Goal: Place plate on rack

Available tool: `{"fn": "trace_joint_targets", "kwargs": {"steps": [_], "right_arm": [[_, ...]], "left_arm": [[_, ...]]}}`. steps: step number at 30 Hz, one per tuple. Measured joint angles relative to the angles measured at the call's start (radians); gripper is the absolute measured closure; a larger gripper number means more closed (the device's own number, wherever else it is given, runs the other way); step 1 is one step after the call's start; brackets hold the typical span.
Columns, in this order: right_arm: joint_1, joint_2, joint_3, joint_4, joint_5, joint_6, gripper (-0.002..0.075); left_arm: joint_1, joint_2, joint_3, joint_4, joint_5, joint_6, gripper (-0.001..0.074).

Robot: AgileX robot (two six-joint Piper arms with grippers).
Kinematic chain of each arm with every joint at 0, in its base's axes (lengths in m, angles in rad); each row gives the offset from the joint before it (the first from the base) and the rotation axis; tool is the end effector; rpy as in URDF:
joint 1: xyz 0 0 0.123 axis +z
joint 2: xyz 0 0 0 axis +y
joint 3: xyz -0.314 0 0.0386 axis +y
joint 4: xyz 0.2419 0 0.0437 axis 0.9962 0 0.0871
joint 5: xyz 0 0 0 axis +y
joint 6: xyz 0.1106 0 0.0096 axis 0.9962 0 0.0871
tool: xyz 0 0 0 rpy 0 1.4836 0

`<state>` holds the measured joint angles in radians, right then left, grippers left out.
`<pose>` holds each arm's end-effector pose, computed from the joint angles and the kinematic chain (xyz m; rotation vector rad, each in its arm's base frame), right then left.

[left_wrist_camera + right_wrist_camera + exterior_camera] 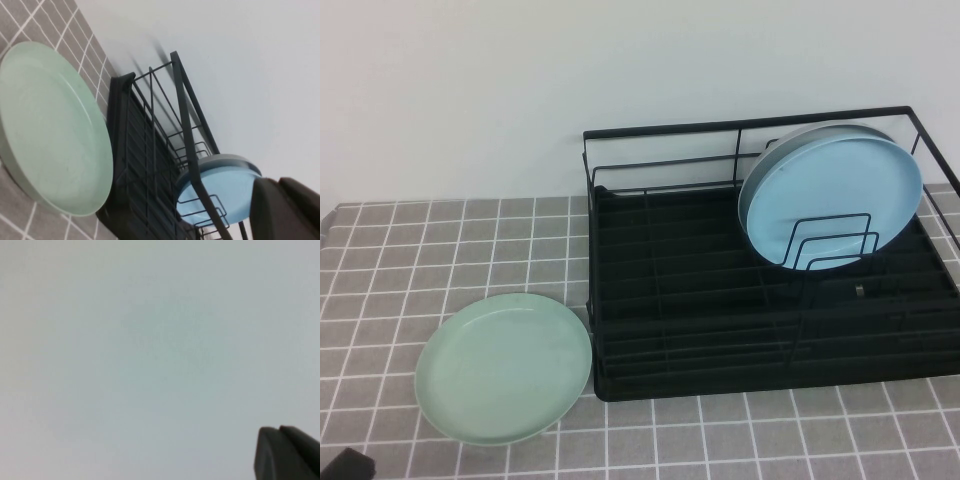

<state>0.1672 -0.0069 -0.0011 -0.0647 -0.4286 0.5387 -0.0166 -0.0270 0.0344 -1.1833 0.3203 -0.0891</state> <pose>0.0226 0.0068 0.2604 0.1414 1.0565 0.5999 0.0328 -0.0330 0.1902 -0.8065 1.5602 -1.1949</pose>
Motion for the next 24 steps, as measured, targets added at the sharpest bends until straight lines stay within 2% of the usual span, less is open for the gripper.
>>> {"fn": "trace_joint_targets", "kwargs": {"steps": [4, 9, 12, 16, 19, 21, 24], "right_arm": [[0.000, 0.002, -0.077, 0.000, 0.133, -0.089, 0.0727], [0.000, 0.029, -0.297, -0.014, 0.579, -0.241, 0.0727], [0.000, 0.122, -0.400, -0.078, 0.767, -0.284, 0.0727], [0.000, 0.191, -0.480, -0.104, 0.798, -0.286, 0.0727], [0.000, 0.209, -0.482, -0.064, 0.801, -0.284, 0.0727], [0.000, 0.215, -0.484, 0.024, 0.922, -0.294, 0.0727], [0.000, 0.255, -0.484, 0.094, 1.050, -0.413, 0.0727]], "left_arm": [[0.000, 0.000, 0.000, -0.011, -0.026, 0.000, 0.0735], [0.000, 0.000, 0.000, -0.011, -0.019, 0.000, 0.0735], [0.000, 0.000, 0.000, -0.013, -0.015, 0.000, 0.0735], [0.000, 0.000, 0.000, -0.016, -0.013, 0.017, 0.0735], [0.000, 0.000, 0.000, -0.018, -0.012, 0.151, 0.0735], [0.000, 0.000, 0.000, -0.055, -0.005, 0.233, 0.0735], [0.000, 0.002, -0.005, -0.153, 0.030, 0.355, 0.0735]]}}
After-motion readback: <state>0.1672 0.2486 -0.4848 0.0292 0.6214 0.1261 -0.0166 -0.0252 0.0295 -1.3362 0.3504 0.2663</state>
